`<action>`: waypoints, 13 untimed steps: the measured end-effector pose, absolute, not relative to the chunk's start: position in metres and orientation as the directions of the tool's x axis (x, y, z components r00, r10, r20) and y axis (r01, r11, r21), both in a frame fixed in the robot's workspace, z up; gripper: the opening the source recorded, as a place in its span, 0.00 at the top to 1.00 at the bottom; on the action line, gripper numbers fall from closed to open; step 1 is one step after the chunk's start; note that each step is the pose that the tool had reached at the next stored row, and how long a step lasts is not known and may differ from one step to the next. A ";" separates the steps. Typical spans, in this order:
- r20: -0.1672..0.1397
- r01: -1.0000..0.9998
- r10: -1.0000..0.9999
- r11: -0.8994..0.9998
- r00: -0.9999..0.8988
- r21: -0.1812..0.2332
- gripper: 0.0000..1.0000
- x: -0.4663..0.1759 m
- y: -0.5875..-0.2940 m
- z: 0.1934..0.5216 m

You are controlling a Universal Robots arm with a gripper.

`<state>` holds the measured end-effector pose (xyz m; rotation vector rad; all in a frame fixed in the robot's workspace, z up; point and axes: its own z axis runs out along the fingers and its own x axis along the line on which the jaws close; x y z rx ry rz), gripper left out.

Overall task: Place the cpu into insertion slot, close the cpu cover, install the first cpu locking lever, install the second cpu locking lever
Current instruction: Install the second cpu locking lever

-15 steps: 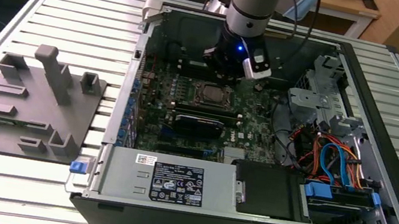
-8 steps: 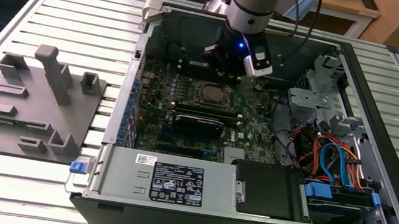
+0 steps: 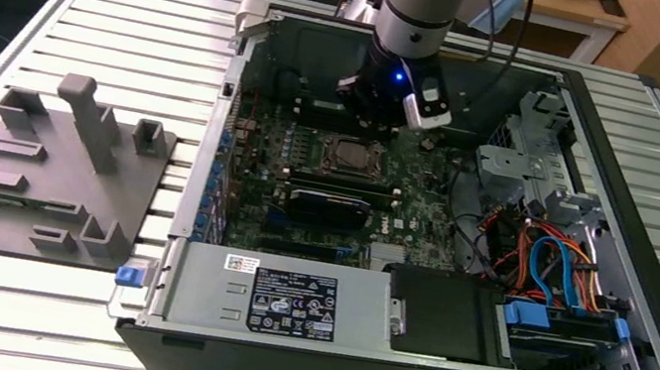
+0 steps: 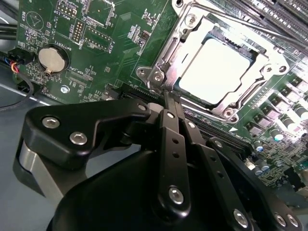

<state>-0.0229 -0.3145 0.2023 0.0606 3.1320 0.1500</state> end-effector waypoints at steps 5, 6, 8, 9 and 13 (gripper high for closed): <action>-0.003 0.038 0.039 0.995 -0.999 0.095 0.89 -0.023 -0.315 0.203; -0.004 0.038 0.039 0.995 -0.999 0.096 0.89 -0.023 -0.315 0.203; -0.004 0.038 0.039 0.995 -0.999 0.096 0.89 -0.023 -0.315 0.203; -0.004 0.038 0.039 0.995 -0.999 0.096 0.89 -0.023 -0.315 0.203; -0.004 0.038 0.039 0.995 -0.999 0.096 0.89 -0.023 -0.315 0.204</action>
